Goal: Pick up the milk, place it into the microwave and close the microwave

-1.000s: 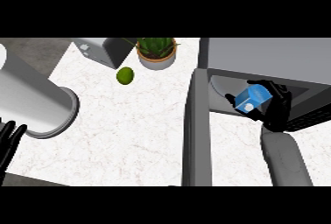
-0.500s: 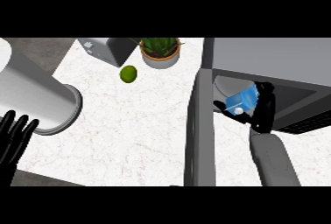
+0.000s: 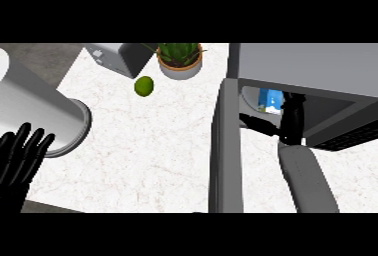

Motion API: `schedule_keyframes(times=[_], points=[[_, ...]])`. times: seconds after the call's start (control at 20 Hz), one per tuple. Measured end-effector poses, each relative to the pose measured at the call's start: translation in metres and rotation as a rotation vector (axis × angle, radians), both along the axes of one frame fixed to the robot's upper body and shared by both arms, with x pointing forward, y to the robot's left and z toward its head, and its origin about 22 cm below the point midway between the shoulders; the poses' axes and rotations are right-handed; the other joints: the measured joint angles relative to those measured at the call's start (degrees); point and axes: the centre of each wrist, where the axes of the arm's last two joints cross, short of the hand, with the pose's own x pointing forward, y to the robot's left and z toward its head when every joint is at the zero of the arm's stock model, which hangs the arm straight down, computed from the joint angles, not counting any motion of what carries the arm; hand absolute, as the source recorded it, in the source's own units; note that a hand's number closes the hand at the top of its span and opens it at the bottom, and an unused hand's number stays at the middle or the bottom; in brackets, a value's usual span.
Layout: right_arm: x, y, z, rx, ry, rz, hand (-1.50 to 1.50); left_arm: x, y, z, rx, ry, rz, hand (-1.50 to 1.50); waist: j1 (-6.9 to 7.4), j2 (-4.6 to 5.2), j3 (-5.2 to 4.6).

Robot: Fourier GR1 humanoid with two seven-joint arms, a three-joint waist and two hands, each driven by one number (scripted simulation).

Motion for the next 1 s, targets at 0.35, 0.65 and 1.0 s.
schedule_keyframes(times=[0.35,0.65,1.0], points=[[0.007,0.007,-0.003,-0.011,0.028,0.042,-1.5,0.004,-0.011,0.0,-0.003,-0.001,-0.006,-1.5,-1.29,-0.48,-0.08],[0.012,0.011,-0.005,0.003,0.055,0.104,-1.5,0.006,-0.02,-0.001,-0.008,0.003,-0.003,-1.5,-2.52,-0.86,0.0],[0.039,0.0,0.005,0.159,0.284,0.087,-1.5,0.009,-0.03,-0.006,-0.007,0.022,-0.019,-1.5,-3.8,0.24,0.23]])
